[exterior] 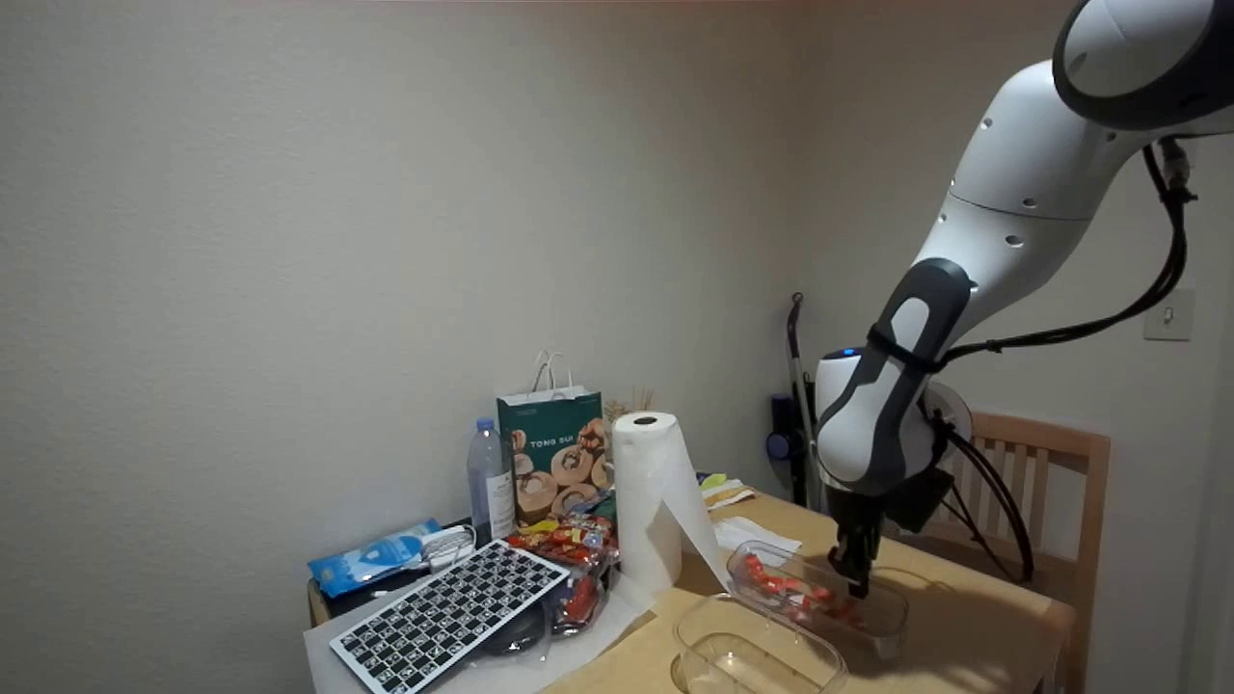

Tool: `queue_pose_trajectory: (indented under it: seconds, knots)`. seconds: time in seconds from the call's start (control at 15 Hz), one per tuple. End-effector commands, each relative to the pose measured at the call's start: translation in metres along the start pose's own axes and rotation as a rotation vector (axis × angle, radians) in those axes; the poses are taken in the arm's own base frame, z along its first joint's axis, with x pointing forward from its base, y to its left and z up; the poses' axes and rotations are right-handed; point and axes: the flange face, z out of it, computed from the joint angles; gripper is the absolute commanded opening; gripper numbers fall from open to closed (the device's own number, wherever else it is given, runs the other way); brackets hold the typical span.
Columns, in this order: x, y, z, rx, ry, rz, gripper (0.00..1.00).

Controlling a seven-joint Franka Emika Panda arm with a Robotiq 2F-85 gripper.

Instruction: Pour the content from one plastic container to another

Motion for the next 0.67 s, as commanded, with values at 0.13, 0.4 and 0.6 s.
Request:
queue_pose_trajectory:
  seconds: [0.13, 0.4, 0.6]
  knots:
    - [0.023, -0.026, -0.085, -0.114, 0.113, -0.023, 0.07]
    - [0.030, -0.034, -0.122, -0.210, 0.168, 0.021, 0.06]
    - [0.038, -0.065, -0.136, -0.252, 0.235, -0.002, 0.06]
